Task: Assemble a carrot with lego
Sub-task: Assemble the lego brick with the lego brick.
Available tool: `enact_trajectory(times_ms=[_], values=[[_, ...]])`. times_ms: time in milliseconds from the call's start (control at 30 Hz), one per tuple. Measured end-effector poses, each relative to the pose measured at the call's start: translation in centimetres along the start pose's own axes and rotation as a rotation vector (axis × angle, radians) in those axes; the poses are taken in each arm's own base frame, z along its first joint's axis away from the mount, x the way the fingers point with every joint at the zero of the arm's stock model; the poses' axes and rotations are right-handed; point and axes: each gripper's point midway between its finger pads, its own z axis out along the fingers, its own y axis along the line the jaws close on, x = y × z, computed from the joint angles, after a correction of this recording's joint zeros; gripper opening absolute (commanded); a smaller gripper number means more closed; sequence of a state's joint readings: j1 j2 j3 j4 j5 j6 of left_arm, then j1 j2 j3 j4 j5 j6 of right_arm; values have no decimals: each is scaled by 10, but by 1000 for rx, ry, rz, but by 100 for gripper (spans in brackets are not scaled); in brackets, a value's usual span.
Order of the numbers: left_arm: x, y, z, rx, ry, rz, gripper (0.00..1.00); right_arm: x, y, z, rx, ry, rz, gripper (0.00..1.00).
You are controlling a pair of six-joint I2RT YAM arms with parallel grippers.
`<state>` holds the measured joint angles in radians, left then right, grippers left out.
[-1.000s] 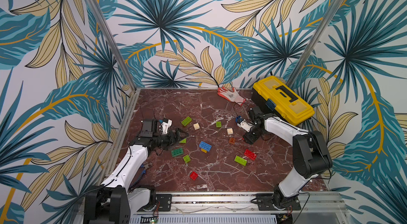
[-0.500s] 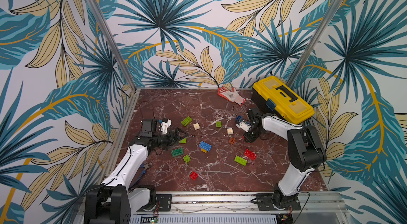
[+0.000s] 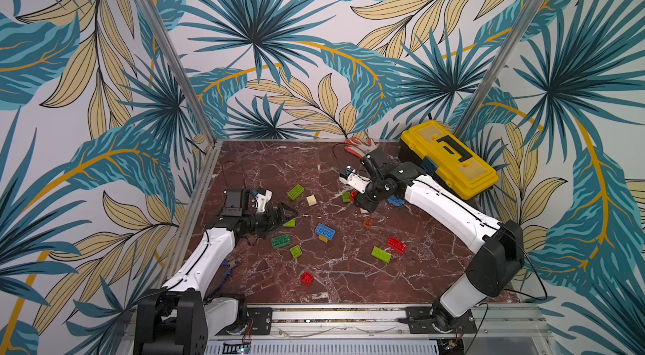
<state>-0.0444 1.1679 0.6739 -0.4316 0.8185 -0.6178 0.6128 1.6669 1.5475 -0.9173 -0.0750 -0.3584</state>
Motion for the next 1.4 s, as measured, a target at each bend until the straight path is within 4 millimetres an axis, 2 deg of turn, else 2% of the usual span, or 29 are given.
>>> enact_trajectory(times_ms=[67,133,367,600,767,833,1000,1400], values=[[2,2,4,-11,12,0,99,-13,17,3,-31,11,-14,23],[8,3,10,-20,37,3,100,-20,32,15,-60,45,-18,22],[10,3,18,-18,38,21,95,-13,73,62,-145,201,-14,22],[16,16,21,-35,41,5,96,-17,104,74,-179,261,-52,22],[14,14,22,-28,33,17,98,-18,112,74,-186,287,-62,22],[13,13,22,-26,30,22,100,-17,112,77,-185,301,-63,22],[12,13,23,-25,31,23,99,-10,111,87,-181,348,-64,22],[13,13,23,-25,32,26,99,-6,110,97,-170,375,-66,22]])
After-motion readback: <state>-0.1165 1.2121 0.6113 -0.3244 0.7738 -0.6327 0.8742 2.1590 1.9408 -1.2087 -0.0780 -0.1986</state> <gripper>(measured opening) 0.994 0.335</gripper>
